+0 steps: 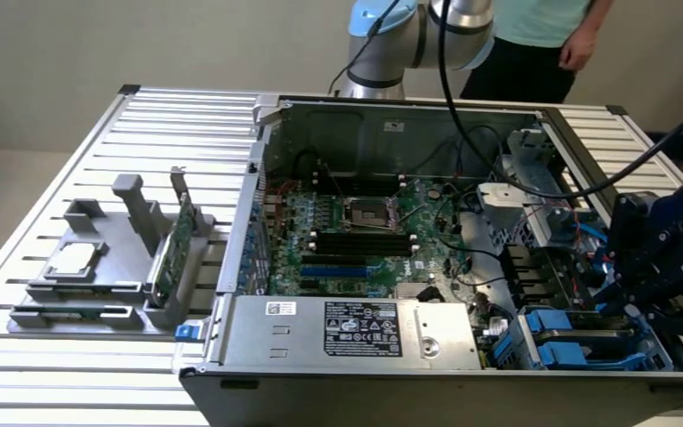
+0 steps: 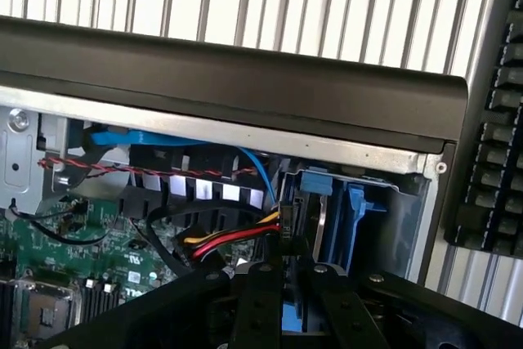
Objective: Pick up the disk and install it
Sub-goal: 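Insert the first disk wire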
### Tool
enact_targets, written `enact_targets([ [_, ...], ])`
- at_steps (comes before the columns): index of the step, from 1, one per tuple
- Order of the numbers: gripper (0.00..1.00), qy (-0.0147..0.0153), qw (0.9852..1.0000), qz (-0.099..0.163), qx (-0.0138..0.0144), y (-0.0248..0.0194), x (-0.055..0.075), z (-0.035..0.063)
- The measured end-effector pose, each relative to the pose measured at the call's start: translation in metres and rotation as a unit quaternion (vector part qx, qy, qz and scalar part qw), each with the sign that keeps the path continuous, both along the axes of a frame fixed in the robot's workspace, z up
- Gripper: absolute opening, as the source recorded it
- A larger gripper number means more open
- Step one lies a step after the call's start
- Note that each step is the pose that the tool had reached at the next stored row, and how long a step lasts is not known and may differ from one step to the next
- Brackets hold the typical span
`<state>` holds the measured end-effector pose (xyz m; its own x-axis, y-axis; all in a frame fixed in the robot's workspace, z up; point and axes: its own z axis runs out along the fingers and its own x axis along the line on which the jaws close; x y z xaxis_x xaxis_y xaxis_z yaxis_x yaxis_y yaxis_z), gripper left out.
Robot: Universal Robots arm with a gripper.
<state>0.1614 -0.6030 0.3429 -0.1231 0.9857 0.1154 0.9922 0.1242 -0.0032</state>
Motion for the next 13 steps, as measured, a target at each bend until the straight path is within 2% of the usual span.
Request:
enact_targets([
  [3, 0.17, 0.0019, 0.9999, -0.014, 0.0000, 0.0000, -0.0001, -0.0004],
  [9, 0.17, 0.0075, 0.9992, -0.038, -0.0006, 0.0000, -0.0005, -0.0012],
  [13, 0.17, 0.0096, 0.9987, -0.051, -0.0017, 0.0000, -0.0006, -0.0018],
])
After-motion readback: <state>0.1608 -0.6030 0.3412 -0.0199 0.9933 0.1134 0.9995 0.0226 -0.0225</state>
